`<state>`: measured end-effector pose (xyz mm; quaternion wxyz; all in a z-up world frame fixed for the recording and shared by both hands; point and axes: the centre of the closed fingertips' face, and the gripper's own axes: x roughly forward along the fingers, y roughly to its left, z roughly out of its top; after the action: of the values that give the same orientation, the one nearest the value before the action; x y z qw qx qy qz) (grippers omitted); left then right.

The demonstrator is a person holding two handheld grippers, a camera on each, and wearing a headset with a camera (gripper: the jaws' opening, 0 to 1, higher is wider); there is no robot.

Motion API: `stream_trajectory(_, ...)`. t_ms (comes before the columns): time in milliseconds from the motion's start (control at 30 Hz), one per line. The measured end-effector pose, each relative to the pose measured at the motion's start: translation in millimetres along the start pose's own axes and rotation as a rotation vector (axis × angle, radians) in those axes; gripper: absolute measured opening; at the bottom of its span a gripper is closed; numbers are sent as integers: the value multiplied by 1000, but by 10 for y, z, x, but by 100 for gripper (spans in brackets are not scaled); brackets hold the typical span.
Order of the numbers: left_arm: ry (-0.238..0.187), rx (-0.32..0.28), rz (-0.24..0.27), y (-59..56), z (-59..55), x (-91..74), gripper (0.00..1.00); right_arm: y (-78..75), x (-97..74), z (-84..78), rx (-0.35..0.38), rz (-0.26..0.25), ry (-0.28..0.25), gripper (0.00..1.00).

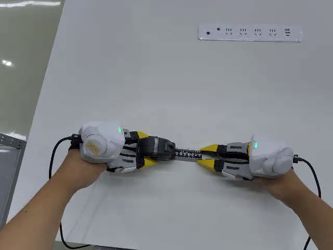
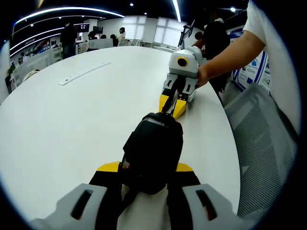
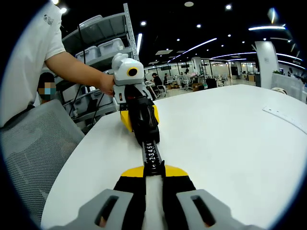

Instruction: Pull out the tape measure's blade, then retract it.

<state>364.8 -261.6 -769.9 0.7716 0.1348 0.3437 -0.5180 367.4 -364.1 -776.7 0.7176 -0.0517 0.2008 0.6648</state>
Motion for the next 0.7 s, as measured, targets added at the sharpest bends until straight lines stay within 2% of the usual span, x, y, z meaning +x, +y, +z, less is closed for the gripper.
stream_trajectory(700, -3, -1, -3, 6, -2, 13, 33, -31, -245, -70, 10, -27, 0, 10)
